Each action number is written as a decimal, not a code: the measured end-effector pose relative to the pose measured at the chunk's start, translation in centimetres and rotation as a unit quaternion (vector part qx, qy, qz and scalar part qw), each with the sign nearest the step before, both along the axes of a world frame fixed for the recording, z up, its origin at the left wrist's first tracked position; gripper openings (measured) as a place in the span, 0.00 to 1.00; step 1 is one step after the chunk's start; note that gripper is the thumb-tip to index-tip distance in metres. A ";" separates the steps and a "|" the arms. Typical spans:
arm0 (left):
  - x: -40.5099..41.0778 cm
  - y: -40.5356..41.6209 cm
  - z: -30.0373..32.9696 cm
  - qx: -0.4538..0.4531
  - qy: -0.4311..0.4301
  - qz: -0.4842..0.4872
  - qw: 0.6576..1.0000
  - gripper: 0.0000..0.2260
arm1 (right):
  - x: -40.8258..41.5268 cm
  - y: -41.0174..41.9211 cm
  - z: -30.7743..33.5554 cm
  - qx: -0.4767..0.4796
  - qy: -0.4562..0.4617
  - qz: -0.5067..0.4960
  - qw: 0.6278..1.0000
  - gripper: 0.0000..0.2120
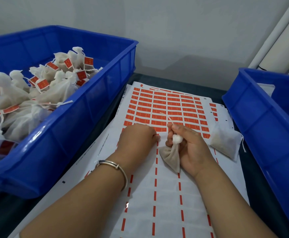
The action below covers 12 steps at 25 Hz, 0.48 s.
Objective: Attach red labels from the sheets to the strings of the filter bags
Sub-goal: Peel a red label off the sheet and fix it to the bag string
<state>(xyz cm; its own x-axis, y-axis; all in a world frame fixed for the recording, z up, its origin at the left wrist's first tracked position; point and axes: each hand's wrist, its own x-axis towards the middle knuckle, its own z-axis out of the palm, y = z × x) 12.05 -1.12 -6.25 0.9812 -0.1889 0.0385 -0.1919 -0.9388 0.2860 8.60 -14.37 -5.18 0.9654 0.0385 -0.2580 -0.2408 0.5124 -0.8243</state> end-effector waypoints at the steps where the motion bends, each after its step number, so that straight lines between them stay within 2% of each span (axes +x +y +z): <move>1: 0.0 0.1 -0.2 -0.005 -0.013 -0.004 1.000 0.15 | 0.0 -0.1 -0.1 0.005 0.001 0.000 1.000 0.07; 7: 0.4 0.6 -0.9 -0.060 -0.081 0.028 0.994 0.11 | 0.2 -0.2 0.0 0.012 0.012 -0.006 1.000 0.11; 10: 0.7 1.0 -1.0 -0.147 -0.073 0.064 0.984 0.09 | 0.1 0.0 0.2 -0.027 -0.007 -0.015 1.000 0.15; 12: 0.8 1.4 -0.9 -0.225 -0.052 0.094 0.968 0.05 | 0.1 0.1 0.4 -0.051 -0.019 -0.022 0.998 0.14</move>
<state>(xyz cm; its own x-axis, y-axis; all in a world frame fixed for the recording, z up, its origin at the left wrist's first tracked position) 12.84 0.24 -7.14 0.9830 0.0515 0.1761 -0.0797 -0.7444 0.6629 8.67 -14.31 -4.82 0.9747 -0.0287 -0.2216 -0.1874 0.4350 -0.8807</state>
